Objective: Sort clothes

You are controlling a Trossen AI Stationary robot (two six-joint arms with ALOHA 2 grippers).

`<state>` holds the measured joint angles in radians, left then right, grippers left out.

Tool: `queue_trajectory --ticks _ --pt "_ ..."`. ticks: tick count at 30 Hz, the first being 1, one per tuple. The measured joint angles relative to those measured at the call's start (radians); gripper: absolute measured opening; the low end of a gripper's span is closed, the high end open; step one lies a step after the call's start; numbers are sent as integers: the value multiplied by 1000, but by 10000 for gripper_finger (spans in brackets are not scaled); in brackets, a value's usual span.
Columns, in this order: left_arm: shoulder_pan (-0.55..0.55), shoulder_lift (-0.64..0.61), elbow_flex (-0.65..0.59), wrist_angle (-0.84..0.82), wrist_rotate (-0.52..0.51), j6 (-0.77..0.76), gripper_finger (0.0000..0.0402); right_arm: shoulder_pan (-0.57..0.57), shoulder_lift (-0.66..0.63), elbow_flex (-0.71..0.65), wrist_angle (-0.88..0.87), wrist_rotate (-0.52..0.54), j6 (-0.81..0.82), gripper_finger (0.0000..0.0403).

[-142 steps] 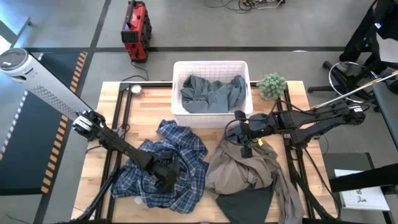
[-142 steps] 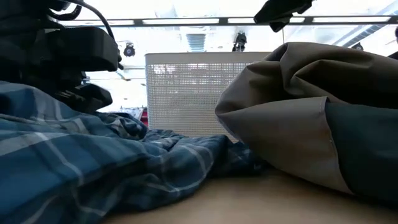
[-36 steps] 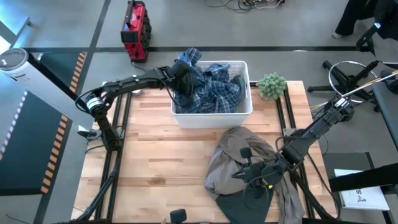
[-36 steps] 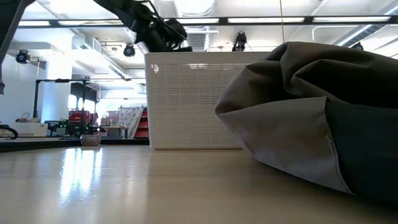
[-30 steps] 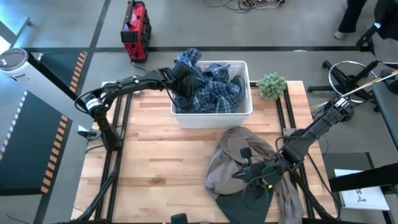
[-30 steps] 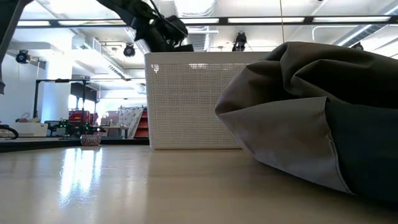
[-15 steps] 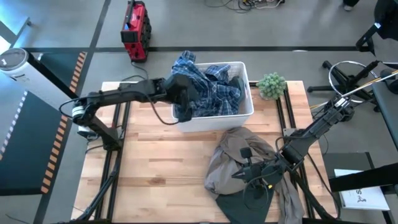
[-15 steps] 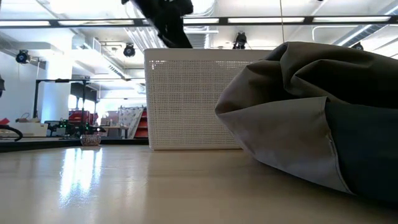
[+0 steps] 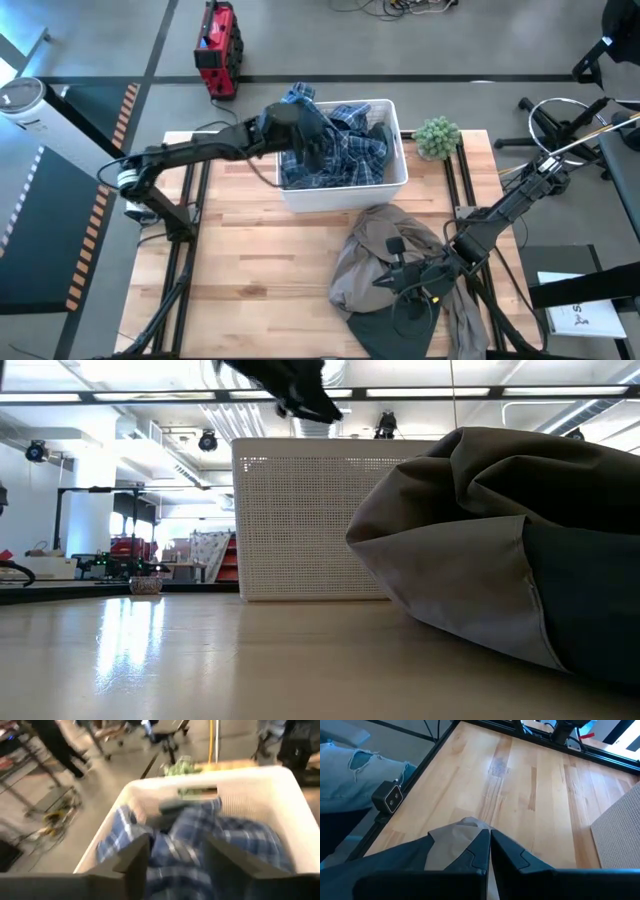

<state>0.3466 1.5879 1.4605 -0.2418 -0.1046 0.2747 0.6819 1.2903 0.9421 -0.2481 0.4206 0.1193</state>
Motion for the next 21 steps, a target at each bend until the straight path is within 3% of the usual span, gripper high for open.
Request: queue_trajectory --ticks 3,6,8,14,21 --pt "64 69 0 70 139 -9 108 0 0 0 0 0 5 0" --pt "117 137 0 29 274 -31 49 0 0 0 -2 0 15 0" --pt "137 183 0 -19 305 -40 15 1 0 0 -4 0 15 0" --pt "144 278 -48 -70 312 -17 15 1 0 0 -8 0 11 0" --pt "138 284 -225 68 321 -13 3 1 0 0 -8 0 24 0"
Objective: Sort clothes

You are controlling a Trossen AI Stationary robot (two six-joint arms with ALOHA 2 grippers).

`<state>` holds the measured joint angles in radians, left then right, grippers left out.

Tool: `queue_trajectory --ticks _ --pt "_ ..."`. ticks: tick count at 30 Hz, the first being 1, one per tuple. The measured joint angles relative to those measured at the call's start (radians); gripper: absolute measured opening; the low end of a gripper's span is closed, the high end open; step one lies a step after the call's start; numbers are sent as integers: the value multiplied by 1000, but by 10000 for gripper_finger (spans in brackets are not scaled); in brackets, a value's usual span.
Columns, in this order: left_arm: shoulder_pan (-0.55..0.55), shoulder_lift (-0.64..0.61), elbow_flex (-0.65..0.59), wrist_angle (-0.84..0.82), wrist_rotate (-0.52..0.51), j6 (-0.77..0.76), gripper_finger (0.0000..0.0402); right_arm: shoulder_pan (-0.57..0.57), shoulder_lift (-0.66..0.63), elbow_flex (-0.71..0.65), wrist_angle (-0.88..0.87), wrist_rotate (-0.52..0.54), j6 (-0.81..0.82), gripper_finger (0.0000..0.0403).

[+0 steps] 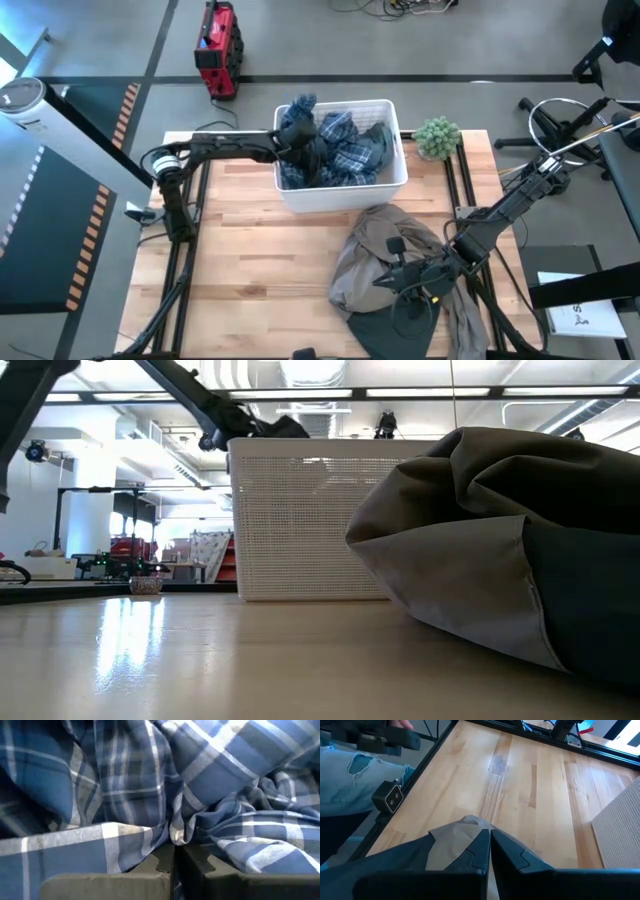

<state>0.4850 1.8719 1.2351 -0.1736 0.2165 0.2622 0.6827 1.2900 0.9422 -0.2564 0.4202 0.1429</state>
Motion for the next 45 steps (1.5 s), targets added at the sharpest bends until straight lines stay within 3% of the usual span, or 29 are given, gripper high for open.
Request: queue_trajectory --ticks 6,9,13,20,24,28,32,38,45 --pt "0 -49 -94 39 11 5 1 0 0 -1 0 0 4 0" --pt "0 -107 -116 -20 11 34 0 0 0 -1 1 0 15 0" --pt "0 -245 -128 -123 -14 61 0 0 0 -1 2 0 17 0" --pt "0 -522 -125 -149 -35 32 0 0 0 -1 5 0 -4 0" --pt "3 -642 -121 -150 -213 -7 13 0 0 -1 6 0 -4 0" --pt "25 -718 -121 -160 -360 -10 51 0 0 -1 7 0 -7 0" --pt "101 -721 -119 -160 -364 -49 106 -2 0 -1 8 0 -39 0" --pt "218 -624 -119 -152 -356 -63 186 -3 0 -1 17 0 -42 0" --pt "304 -509 -119 -40 -330 -63 239 -3 0 -1 25 0 -54 0"
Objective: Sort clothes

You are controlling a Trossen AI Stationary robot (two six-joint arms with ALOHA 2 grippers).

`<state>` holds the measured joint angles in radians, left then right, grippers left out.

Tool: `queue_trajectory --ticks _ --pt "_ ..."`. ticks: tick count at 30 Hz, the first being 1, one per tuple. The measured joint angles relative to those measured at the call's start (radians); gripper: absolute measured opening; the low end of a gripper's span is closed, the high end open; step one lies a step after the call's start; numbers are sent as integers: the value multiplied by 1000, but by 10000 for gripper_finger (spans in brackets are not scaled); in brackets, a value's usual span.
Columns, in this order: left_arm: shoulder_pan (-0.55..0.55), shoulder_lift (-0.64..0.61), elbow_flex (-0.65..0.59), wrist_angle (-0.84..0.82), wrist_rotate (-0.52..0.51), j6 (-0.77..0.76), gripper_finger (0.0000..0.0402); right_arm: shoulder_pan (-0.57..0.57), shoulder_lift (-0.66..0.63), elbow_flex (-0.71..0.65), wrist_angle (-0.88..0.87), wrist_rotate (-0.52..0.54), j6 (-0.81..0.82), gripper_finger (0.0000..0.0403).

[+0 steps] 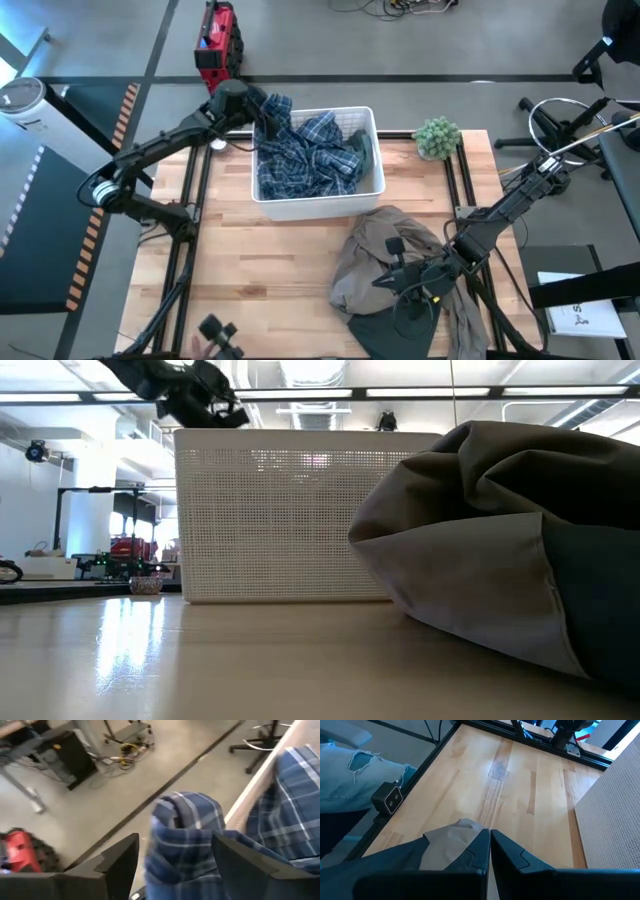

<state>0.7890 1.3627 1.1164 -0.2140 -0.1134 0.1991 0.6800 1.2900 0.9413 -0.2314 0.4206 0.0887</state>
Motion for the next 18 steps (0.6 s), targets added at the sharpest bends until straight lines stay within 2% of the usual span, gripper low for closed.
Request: queue_trajectory --ticks 3,5,9,11,13,14,18 --pt "7 33 0 23 58 1 237 0 0 0 2 0 5 0" --pt "7 45 0 17 56 7 222 0 0 0 2 0 11 0" --pt "-1 43 0 11 41 22 149 0 0 0 2 0 16 0" --pt "-12 24 0 7 43 33 94 0 0 0 2 0 16 0" --pt "-24 -7 0 -7 88 47 33 0 0 0 2 0 16 0" --pt "-28 -23 0 -23 127 50 18 0 0 0 2 0 16 0" --pt "-61 -83 1 -116 226 26 5 0 0 1 2 0 16 0"
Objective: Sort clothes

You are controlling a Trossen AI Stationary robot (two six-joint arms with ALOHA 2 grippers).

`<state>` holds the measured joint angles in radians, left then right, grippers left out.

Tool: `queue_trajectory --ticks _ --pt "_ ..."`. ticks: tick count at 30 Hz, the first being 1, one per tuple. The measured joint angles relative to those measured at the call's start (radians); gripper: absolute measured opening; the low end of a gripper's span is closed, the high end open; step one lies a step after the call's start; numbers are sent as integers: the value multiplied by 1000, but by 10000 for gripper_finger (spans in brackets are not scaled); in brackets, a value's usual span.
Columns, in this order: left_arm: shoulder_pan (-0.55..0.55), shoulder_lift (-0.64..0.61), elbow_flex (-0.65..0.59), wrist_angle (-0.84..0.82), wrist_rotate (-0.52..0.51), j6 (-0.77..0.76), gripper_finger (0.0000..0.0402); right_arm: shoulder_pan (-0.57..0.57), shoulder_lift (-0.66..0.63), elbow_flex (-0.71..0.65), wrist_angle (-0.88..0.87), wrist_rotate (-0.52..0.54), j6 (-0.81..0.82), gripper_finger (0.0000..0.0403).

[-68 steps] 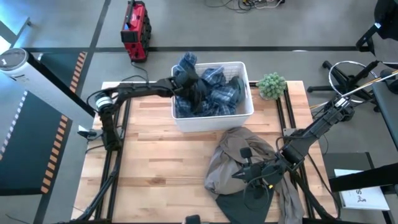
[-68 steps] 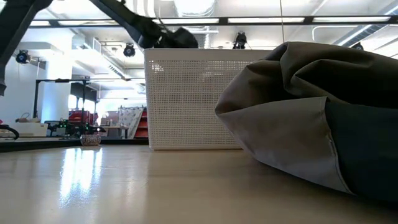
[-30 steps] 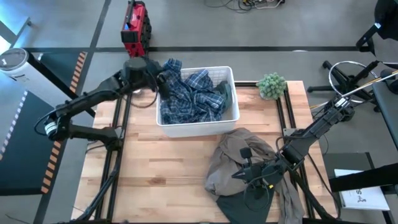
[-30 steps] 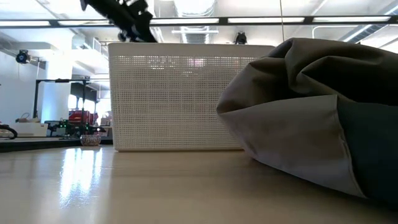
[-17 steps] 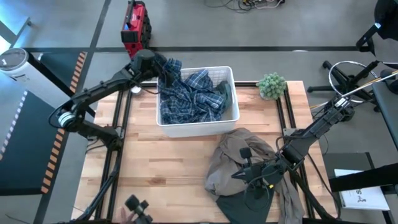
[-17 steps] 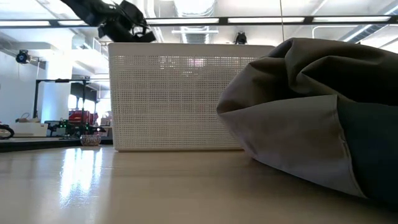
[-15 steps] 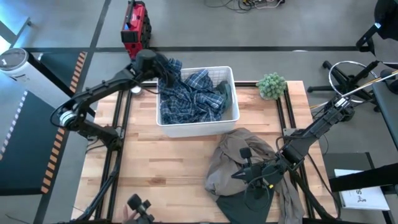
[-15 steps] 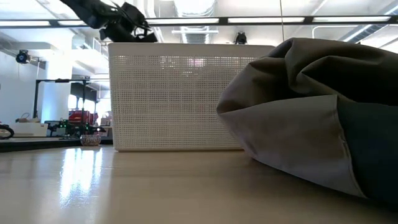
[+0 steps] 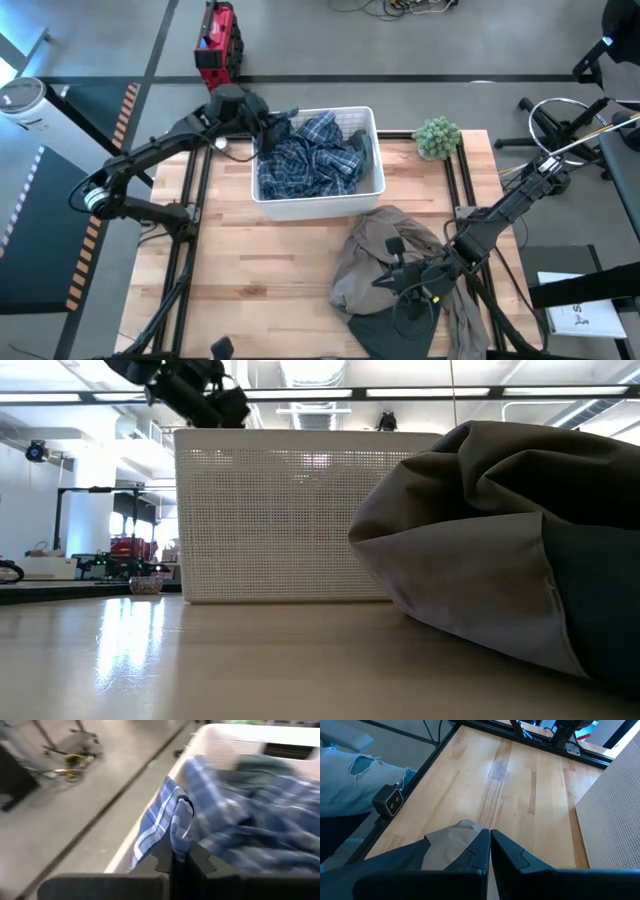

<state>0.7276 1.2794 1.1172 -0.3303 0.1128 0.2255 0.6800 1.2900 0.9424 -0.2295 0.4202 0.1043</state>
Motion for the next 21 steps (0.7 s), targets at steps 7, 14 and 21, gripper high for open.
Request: queue_trajectory --ticks 7,14,21 --pt "-139 -27 -28 -73 35 -23 1 0 0 0 1 0 -11 0" --pt "-246 82 -57 -9 31 -74 0 0 0 0 4 0 -11 0" --pt "-260 275 -51 87 25 -78 0 0 0 0 3 0 -11 0"
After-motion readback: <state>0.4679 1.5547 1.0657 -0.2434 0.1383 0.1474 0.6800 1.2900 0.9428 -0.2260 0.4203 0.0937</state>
